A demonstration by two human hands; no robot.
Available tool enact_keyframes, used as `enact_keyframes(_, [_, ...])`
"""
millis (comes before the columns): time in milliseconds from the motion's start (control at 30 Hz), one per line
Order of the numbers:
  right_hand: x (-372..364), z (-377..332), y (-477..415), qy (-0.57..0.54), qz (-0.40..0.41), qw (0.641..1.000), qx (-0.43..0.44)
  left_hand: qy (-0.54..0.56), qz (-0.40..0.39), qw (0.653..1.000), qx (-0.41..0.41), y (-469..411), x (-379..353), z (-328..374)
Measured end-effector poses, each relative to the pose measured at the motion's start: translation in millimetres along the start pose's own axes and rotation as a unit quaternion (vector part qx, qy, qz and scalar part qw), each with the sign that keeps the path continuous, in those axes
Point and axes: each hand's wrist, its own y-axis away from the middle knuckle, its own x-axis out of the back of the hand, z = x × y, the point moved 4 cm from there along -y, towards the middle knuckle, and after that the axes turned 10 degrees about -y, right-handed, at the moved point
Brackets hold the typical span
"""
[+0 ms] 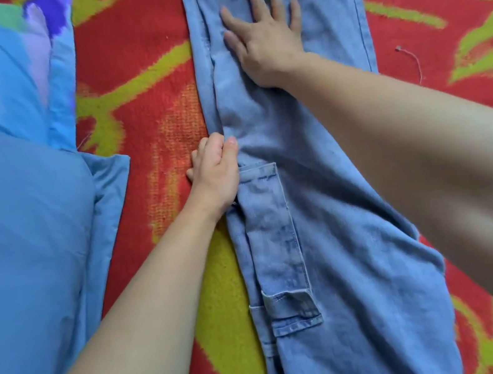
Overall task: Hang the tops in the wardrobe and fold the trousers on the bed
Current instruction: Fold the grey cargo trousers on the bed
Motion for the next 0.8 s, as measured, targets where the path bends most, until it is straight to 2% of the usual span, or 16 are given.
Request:
enact_keyframes(100, [16, -20, 1, -0.043, 0.026, 0.998, 0.031, 0.136, 0.000, 0.991, 0.004, 2, 0, -6])
enact_keyframes(167, [9, -33, 8, -0.016, -0.015, 0.996, 0.081, 0.203, 0.013, 0.979, 0.007, 1, -1, -11])
enact_keyframes(233, [-2, -35, 18, -0.007, -0.061, 0.994, 0.095, 0.193, 0.022, 0.981, 0.010, -1, -2, -12])
enact_keyframes(267, [-1, -32, 24, -0.030, -0.047, 0.995, 0.087, 0.181, 0.026, 0.983, 0.013, -1, -2, -11])
enact_keyframes(400, [14, -8, 84, -0.142, 0.098, 0.985, 0.015, 0.107, 0.032, 0.993, 0.033, 1, -2, -7])
enact_keyframes(467, [16, 3, 139, -0.143, 0.121, 0.982, 0.012, 0.093, 0.025, 0.993, 0.063, 4, 2, -1])
enact_keyframes(533, [16, 17, 196, -0.127, 0.125, 0.984, 0.001, 0.135, 0.047, 0.984, 0.110, 14, 10, 7])
enact_keyframes(567, [16, 26, 223, -0.110, 0.129, 0.986, -0.009, 0.150, 0.059, 0.979, 0.122, 23, 12, 15])
enact_keyframes(600, [15, 34, 247, -0.090, 0.133, 0.987, -0.017, 0.120, 0.081, 0.983, 0.111, 38, 13, 22])
enact_keyframes(633, [12, 42, 270, -0.074, 0.141, 0.987, -0.022, 0.046, 0.117, 0.989, 0.072, 59, 12, 31])
enact_keyframes(700, [6, 53, 312, -0.063, 0.175, 0.982, -0.016, -0.122, 0.188, 0.969, -0.104, 115, 3, 50])
enact_keyframes(767, [-6, 63, 351, -0.048, 0.199, 0.979, 0.008, -0.259, 0.161, 0.918, -0.256, 170, -22, 49])
enact_keyframes(800, [-14, 68, 367, -0.031, 0.195, 0.980, 0.019, -0.322, 0.108, 0.900, -0.272, 188, -36, 37])
